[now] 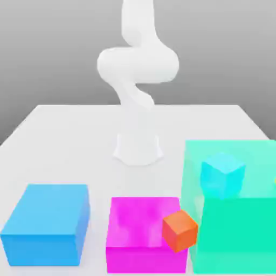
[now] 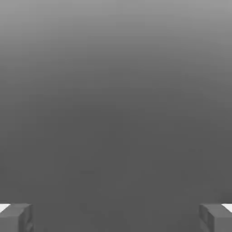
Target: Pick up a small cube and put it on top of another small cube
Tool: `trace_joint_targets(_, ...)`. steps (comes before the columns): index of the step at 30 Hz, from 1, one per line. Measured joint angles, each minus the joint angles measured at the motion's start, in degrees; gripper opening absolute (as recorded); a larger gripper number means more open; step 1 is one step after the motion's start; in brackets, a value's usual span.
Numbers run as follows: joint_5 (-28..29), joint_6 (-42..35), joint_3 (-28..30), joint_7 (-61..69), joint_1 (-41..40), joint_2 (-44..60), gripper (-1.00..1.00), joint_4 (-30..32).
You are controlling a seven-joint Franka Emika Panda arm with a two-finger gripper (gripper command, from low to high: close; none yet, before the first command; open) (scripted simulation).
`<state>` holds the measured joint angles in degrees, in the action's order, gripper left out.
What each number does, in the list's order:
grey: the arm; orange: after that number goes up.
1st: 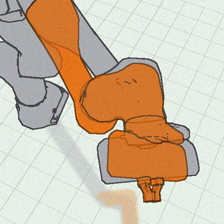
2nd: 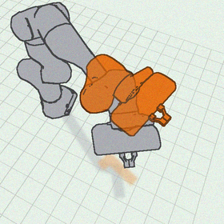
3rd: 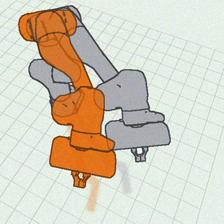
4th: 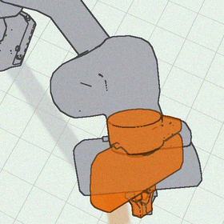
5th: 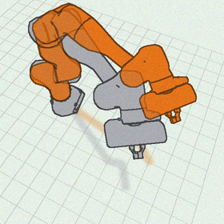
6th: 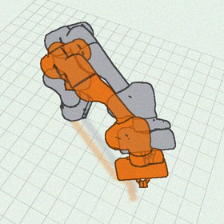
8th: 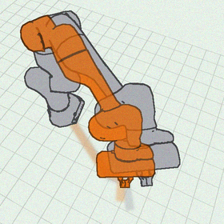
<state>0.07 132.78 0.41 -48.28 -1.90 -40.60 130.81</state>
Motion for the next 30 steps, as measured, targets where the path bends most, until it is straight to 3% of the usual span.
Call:
trace_joint_targets(16,-0.56,6.45,5.51,-14.91,-9.76,33.56,0.00,-6.24)
trace_joint_targets(30,-7.53,11.75,10.27,-23.43,-18.39,63.04,0.00,-11.72)
